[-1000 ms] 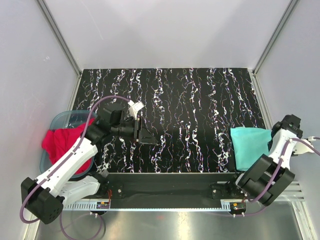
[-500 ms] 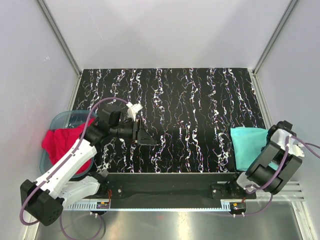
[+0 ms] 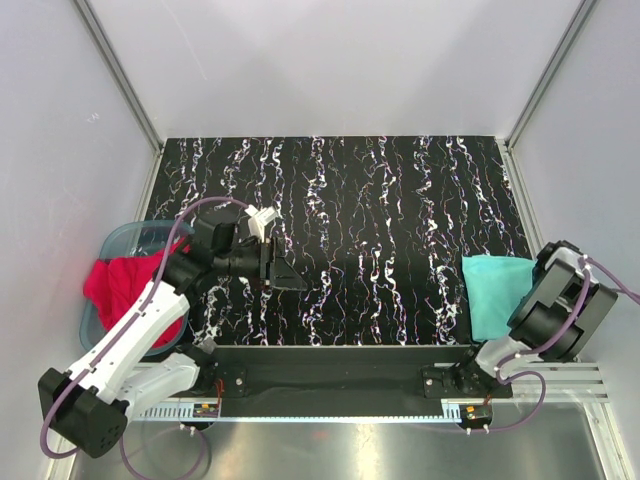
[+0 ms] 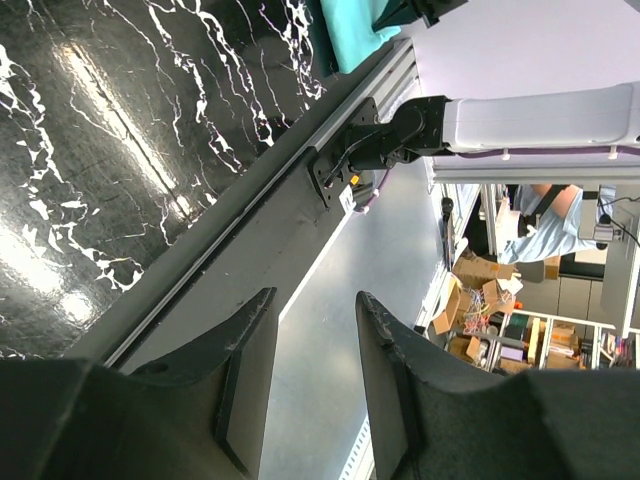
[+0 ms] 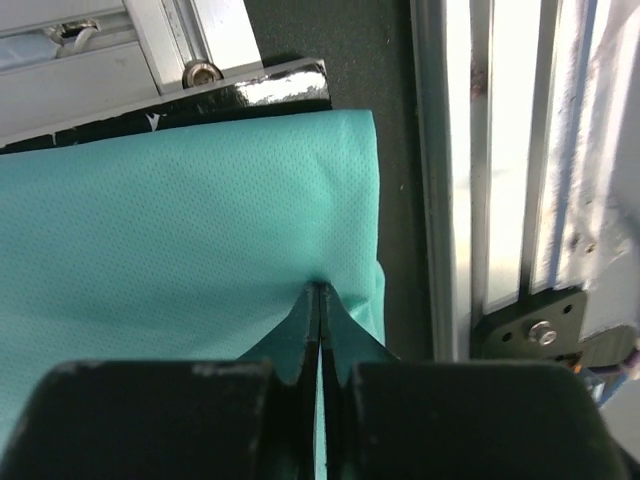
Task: Fold and stack the t-shirts
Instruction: Neatly place the folded tshirt to the corner, then reset both grippers
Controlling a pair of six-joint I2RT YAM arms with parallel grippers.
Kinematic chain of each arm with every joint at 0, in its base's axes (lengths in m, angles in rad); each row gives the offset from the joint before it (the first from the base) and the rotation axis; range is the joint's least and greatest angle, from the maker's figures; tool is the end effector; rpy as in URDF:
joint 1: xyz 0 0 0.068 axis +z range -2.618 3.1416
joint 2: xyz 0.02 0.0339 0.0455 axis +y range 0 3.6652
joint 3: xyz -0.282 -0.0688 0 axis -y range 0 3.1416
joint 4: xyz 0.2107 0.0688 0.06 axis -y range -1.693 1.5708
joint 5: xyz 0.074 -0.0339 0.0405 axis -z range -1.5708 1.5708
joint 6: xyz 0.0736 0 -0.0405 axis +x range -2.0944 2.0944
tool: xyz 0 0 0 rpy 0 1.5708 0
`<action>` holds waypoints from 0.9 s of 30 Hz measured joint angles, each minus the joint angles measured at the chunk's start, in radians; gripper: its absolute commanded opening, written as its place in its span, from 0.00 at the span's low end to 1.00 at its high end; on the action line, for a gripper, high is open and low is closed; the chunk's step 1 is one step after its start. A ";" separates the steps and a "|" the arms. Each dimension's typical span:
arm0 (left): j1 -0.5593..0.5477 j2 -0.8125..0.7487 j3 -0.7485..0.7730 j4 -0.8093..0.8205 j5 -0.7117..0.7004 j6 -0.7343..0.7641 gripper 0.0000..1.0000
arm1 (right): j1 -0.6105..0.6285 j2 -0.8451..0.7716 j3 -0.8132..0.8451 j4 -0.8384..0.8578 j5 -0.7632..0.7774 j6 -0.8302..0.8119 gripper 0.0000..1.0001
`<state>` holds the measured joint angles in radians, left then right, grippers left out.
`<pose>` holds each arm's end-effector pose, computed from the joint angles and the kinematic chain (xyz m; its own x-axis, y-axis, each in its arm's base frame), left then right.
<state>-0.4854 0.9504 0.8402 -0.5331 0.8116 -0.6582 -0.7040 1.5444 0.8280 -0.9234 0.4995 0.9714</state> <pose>0.1271 -0.1274 0.3046 -0.9302 0.0146 -0.3668 0.3356 0.4386 -0.8336 0.1306 -0.1572 0.1640 0.0194 0.9344 -0.3556 0.9342 -0.1436 -0.3265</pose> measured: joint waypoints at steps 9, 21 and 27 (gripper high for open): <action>0.010 0.002 0.000 0.013 0.001 -0.005 0.42 | 0.213 -0.253 0.166 -0.021 0.021 -0.174 0.22; 0.041 -0.050 -0.084 0.023 -0.080 -0.055 0.49 | 1.056 -0.308 0.280 0.128 -0.397 -0.159 0.99; 0.052 -0.231 -0.279 0.092 -0.146 -0.154 0.60 | 1.162 -0.358 0.054 0.233 -0.554 -0.129 1.00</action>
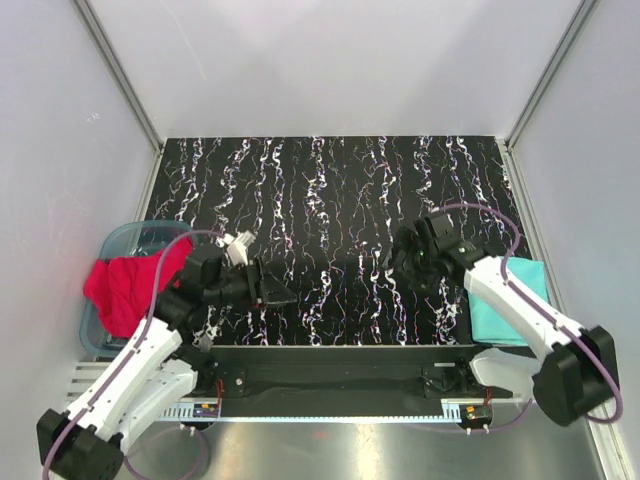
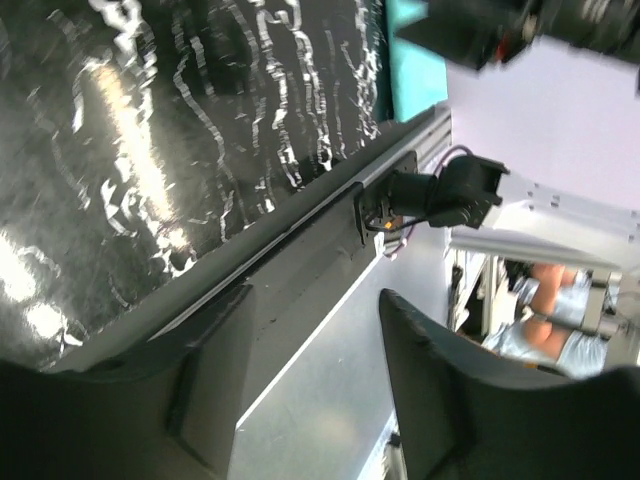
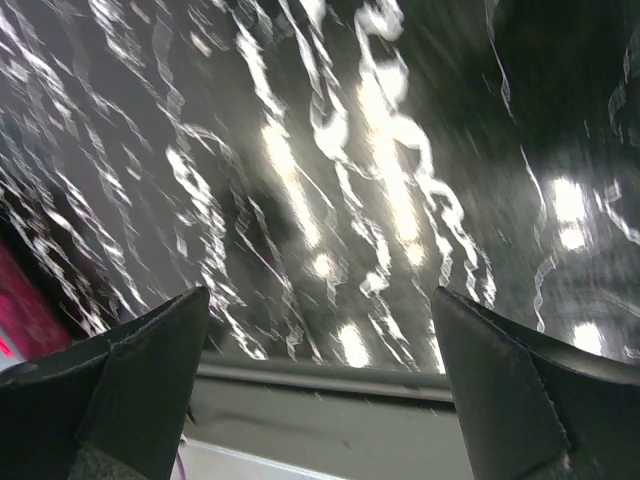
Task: Fold and stack the t-shirts
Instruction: Reset both grippers
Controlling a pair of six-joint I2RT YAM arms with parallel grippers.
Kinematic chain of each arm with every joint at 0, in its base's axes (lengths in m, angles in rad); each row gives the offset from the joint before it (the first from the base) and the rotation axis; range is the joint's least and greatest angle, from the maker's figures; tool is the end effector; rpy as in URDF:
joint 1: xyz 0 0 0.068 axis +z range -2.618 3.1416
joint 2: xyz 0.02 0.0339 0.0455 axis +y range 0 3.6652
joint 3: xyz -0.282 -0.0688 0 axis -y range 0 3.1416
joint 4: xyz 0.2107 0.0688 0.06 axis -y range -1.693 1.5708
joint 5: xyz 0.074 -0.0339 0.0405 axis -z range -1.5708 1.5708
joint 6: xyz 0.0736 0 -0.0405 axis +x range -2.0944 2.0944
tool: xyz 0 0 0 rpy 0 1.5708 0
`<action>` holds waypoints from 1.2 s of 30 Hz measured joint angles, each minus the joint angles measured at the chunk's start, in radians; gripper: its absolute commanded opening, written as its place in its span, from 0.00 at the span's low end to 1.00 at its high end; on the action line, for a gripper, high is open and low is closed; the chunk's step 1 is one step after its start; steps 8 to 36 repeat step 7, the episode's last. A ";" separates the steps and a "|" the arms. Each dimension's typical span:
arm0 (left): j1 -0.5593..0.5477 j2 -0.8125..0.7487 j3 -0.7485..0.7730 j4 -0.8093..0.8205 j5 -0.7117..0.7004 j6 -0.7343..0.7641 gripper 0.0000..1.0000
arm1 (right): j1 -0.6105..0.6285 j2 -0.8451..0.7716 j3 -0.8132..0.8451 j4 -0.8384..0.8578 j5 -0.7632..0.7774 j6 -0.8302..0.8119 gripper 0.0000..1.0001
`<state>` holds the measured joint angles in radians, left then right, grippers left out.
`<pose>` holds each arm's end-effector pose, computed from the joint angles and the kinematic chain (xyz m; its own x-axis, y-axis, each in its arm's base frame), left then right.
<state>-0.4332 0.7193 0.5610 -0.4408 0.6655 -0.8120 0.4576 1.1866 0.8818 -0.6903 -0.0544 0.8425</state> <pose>0.1028 -0.0976 0.2510 -0.9276 -0.1999 -0.3156 0.1742 0.5157 -0.8389 0.1899 0.0980 0.2452 -0.8499 0.4121 -0.3283 0.2503 0.8641 0.4367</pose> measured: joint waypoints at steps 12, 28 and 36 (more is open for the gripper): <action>0.098 -0.097 -0.188 0.179 0.016 -0.164 0.67 | 0.000 -0.229 -0.140 0.101 -0.140 -0.010 1.00; 0.098 -0.097 -0.188 0.179 0.016 -0.164 0.67 | 0.000 -0.229 -0.140 0.101 -0.140 -0.010 1.00; 0.098 -0.097 -0.188 0.179 0.016 -0.164 0.67 | 0.000 -0.229 -0.140 0.101 -0.140 -0.010 1.00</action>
